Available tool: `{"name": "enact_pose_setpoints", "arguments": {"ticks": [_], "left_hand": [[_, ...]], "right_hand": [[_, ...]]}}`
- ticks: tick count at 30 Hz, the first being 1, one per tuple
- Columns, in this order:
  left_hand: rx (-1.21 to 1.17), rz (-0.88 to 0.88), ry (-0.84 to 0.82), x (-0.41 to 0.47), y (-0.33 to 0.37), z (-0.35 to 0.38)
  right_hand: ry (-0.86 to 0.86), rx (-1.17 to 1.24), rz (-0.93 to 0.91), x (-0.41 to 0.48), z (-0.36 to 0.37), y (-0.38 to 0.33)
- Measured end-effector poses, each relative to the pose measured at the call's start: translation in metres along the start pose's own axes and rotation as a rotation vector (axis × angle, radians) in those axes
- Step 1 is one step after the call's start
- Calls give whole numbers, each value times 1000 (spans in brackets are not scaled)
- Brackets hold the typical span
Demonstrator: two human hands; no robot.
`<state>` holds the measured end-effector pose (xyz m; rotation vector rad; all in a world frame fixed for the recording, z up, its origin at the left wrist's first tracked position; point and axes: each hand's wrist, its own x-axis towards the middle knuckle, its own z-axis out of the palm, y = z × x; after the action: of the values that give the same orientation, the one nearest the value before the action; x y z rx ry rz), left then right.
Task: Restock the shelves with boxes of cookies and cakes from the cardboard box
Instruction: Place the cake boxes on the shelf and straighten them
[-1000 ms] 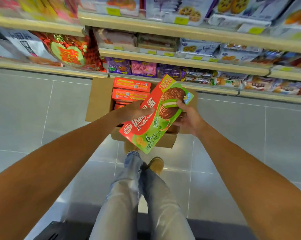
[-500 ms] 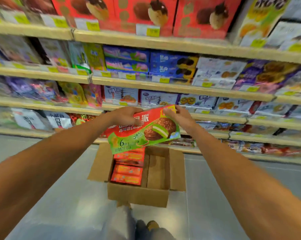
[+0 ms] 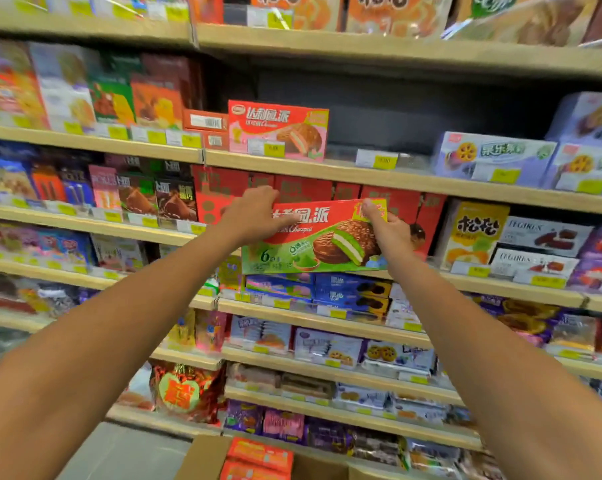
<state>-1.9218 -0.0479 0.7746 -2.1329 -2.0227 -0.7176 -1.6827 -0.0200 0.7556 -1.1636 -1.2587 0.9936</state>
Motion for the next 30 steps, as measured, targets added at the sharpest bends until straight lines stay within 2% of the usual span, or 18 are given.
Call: {"name": "enact_pose_setpoints", "arguments": {"ticks": [1,3,5,7,8,10,14,16,21,27,30], "left_hand": [[-32,-51,69,7,-6,-8],[-246,-220,105,18,-16,-20],[-560,-345,29,33,-34,-29],[-752,-339,-116,44,-47,-41],[-774,-272,-163,51,-52,-45],[-758,-160,-132,65,-56,-54],[-790,-111,147,97,-67,-70],[-801,-127,217,116,-74,-79],[-839,-149,213,158,-100,-86],[-814,-169,190,222,-150,-66],[-862,-168,147,221,-146,-73]], "right_hand": [[23,2,-13,8,3,-12],[78,0,-43,23,10,-30],[112,21,-42,36,17,-44],[127,56,-40,49,27,-55],[128,79,-53,57,33,-60],[122,134,-92,73,46,-72],[31,117,-168,104,72,-92],[-57,69,-198,119,85,-102],[-96,17,-307,161,117,-113],[-67,109,-316,194,141,-107],[-30,153,-306,205,149,-105]]}}
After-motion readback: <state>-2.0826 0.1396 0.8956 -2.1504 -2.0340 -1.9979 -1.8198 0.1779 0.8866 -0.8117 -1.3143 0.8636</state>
